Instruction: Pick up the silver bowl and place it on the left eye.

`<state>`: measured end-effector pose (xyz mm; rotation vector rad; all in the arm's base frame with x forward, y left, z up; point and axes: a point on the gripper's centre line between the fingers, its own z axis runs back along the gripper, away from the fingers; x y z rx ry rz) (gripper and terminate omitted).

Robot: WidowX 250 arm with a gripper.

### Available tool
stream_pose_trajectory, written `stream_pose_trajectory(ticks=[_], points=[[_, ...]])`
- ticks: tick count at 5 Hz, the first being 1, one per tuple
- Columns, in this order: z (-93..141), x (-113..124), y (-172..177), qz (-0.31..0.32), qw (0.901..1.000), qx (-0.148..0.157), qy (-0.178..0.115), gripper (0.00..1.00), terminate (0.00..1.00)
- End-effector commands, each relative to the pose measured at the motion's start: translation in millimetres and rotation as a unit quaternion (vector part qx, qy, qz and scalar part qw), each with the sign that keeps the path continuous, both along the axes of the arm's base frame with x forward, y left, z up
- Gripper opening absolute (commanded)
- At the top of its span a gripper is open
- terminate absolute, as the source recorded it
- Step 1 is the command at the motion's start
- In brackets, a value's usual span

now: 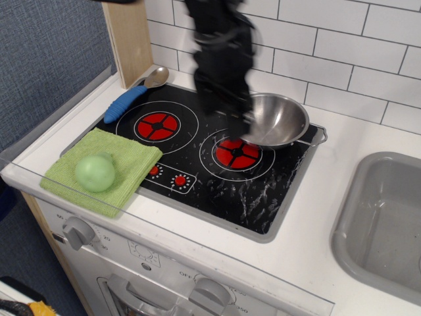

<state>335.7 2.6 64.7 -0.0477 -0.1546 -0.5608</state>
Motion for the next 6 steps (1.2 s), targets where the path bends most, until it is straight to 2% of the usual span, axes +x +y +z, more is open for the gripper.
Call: stream_pose_trajectory(ticks=[1,2,3,4,6], points=[[-10.4,29.0,-41.9,-0.063,0.9979,0.009,-0.008,1.0,0.0],[-27.6,29.1,-42.9,-0.065,0.9976,0.02,0.013,1.0,0.0],[-33.4,24.5,-42.4,-0.069,0.9966,0.037,0.024,1.0,0.0],[-36.4,19.4,-40.8,-0.086,0.9944,0.054,0.032,0.0,0.0],[-27.8,15.0,-39.2,-0.092,0.9944,0.047,0.025,0.0,0.0]])
